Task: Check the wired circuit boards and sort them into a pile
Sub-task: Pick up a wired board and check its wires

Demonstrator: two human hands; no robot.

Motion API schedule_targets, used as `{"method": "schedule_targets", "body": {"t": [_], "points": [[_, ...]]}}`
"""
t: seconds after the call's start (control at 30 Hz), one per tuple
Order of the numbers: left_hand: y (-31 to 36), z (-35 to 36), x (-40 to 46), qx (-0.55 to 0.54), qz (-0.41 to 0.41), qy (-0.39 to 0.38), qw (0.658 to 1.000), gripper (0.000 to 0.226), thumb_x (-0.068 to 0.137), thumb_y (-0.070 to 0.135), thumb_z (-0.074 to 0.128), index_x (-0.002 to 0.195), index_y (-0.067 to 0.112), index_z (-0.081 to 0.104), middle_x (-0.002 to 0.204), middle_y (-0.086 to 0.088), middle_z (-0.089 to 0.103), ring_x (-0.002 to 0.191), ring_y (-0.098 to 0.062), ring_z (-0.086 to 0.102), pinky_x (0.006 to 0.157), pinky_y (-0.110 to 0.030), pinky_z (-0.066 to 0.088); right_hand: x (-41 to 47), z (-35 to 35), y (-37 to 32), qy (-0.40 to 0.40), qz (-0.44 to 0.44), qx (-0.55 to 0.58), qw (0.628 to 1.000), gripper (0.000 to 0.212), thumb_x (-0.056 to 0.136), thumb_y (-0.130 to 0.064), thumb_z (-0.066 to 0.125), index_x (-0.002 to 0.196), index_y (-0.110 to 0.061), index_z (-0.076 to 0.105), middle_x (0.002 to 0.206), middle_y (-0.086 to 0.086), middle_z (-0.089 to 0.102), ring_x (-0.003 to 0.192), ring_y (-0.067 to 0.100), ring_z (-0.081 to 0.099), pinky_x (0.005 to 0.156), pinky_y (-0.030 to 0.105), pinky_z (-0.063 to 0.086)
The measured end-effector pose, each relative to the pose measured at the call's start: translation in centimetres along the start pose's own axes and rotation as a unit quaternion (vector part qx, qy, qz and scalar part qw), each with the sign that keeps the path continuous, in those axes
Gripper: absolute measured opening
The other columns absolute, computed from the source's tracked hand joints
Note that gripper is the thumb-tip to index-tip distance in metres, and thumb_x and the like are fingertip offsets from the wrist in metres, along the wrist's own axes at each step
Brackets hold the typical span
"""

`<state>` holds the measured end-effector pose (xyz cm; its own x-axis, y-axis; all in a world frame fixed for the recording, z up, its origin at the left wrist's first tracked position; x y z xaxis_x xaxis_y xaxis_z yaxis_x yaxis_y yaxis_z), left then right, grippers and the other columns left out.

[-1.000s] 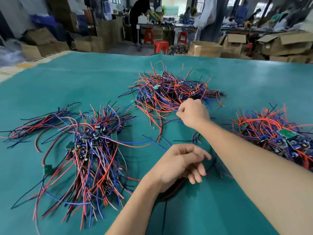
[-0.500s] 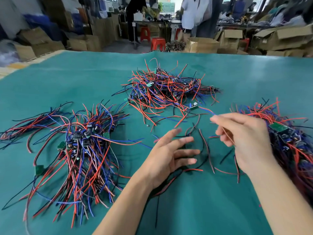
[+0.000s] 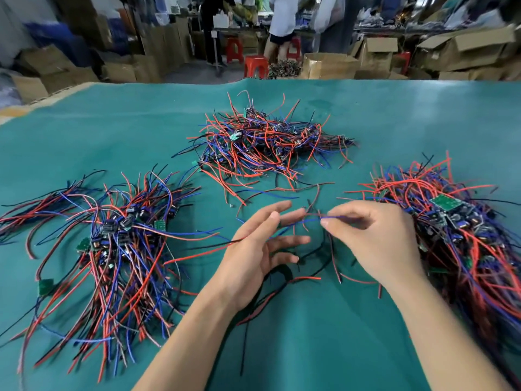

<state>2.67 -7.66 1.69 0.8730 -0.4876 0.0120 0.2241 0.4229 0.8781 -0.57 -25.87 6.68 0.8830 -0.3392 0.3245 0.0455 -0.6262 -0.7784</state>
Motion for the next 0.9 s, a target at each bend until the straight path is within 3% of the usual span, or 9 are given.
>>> {"method": "schedule_targets", "body": {"t": [0.1, 0.2, 0.27, 0.37, 0.43, 0.5, 0.7, 0.8, 0.9], "points": [[-0.3, 0.3, -0.1, 0.018, -0.013, -0.025, 0.999, 0.037, 0.096, 0.025, 0.051, 0.127, 0.008, 0.061, 0.125, -0.012, 0.069, 0.091, -0.024, 0.072, 0.063, -0.023, 0.054, -0.7, -1.7, -0.9, 0.164, -0.048, -0.104, 0.98, 0.048, 0.071, -0.04, 0.088, 0.111, -0.02, 0.071, 0.106, -0.004, 0.071, 0.101, 0.022, 0.061, 0.095, 0.044, 0.048], [-0.3, 0.2, -0.1, 0.033, -0.016, -0.024, 0.999, 0.034, 0.097, 0.025, 0.051, 0.123, 0.01, 0.066, 0.115, -0.019, 0.071, 0.08, -0.02, 0.07, 0.06, -0.022, 0.051, -1.5, -1.8, -1.3, 0.225, -0.024, -0.08, 0.971, 0.05, 0.069, -0.052, 0.083, 0.097, -0.018, 0.058, 0.093, -0.004, 0.06, 0.092, 0.025, 0.054, 0.081, 0.036, 0.039], [-0.3, 0.1, -0.1, 0.032, -0.012, -0.016, 0.999, 0.033, 0.097, 0.026, 0.051, 0.123, 0.011, 0.066, 0.116, -0.017, 0.071, 0.082, -0.021, 0.069, 0.059, -0.022, 0.051, -1.6, -0.9, -0.3, 0.2, 0.064, -0.049, 0.977, 0.041, 0.072, -0.057, 0.076, 0.083, -0.024, 0.053, 0.072, -0.014, 0.058, 0.078, 0.025, 0.058, 0.07, 0.034, 0.035], [0.0, -0.2, 0.1, 0.025, 0.011, 0.007, 1.0, 0.034, 0.098, 0.026, 0.05, 0.126, 0.011, 0.063, 0.125, -0.009, 0.069, 0.096, -0.024, 0.07, 0.062, -0.023, 0.054, -2.0, 0.8, 1.6, 0.154, 0.188, 0.103, 0.965, 0.044, 0.072, -0.048, 0.085, 0.096, -0.022, 0.058, 0.061, -0.005, 0.064, 0.06, 0.022, 0.063, 0.056, 0.032, 0.046], [0.2, -0.5, 0.1, 0.021, 0.029, 0.027, 0.999, 0.031, 0.102, 0.022, 0.047, 0.128, 0.012, 0.06, 0.126, -0.005, 0.069, 0.102, -0.026, 0.07, 0.066, -0.026, 0.056, -2.4, 2.8, 2.4, 0.106, 0.266, 0.286, 0.914, 0.048, 0.077, -0.037, 0.086, 0.107, -0.01, 0.06, 0.058, 0.003, 0.064, 0.04, 0.017, 0.052, 0.036, 0.025, 0.037], [0.4, -0.7, 0.1, 0.024, 0.047, 0.048, 0.997, 0.031, 0.104, 0.02, 0.045, 0.131, 0.015, 0.058, 0.128, -0.004, 0.067, 0.108, -0.026, 0.069, 0.072, -0.029, 0.057, -2.9, 4.5, 2.3, 0.04, 0.321, 0.372, 0.87, 0.039, 0.083, -0.031, 0.081, 0.104, -0.003, 0.063, 0.059, 0.009, 0.066, 0.035, 0.015, 0.046, 0.032, 0.02, 0.029], [0.7, -0.1, -0.1, 0.134, 0.121, 0.068, 0.981, 0.039, 0.104, 0.011, 0.045, 0.143, 0.018, 0.047, 0.14, -0.005, 0.059, 0.125, -0.02, 0.06, 0.101, -0.038, 0.052, -2.9, 6.3, -1.0, -0.08, 0.198, 0.348, 0.913, 0.018, 0.092, -0.024, 0.072, 0.089, -0.006, 0.076, 0.077, 0.009, 0.075, 0.058, 0.017, 0.066, 0.043, 0.024, 0.046], [0.6, 0.8, -0.3, 0.245, 0.157, 0.036, 0.956, 0.051, 0.1, -0.003, 0.049, 0.147, 0.015, 0.04, 0.147, 0.003, 0.052, 0.137, -0.013, 0.048, 0.115, -0.043, 0.039, -3.0, 6.4, -1.0, -0.078, 0.193, 0.37, 0.905, 0.015, 0.093, -0.016, 0.072, 0.081, -0.007, 0.075, 0.079, 0.012, 0.075, 0.065, 0.021, 0.07, 0.054, 0.025, 0.053], [0.5, 1.1, -0.1, 0.263, 0.148, 0.014, 0.953, 0.061, 0.094, -0.011, 0.054, 0.147, 0.014, 0.039, 0.149, 0.002, 0.048, 0.139, -0.019, 0.045, 0.114, -0.045, 0.04, -2.7, 6.0, -0.3, -0.068, 0.212, 0.401, 0.889, 0.013, 0.092, -0.01, 0.071, 0.08, -0.008, 0.076, 0.074, 0.008, 0.072, 0.066, 0.017, 0.068, 0.057, 0.022, 0.054]]}}
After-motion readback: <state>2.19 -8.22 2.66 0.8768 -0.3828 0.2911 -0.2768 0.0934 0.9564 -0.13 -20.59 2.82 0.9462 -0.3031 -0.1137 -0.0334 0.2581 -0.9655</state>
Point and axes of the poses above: each hand's wrist, its own x-axis towards the middle knuckle, its own z-axis out of the palm, y = z × x, the point moved 8 cm from there along x, towards the middle knuckle
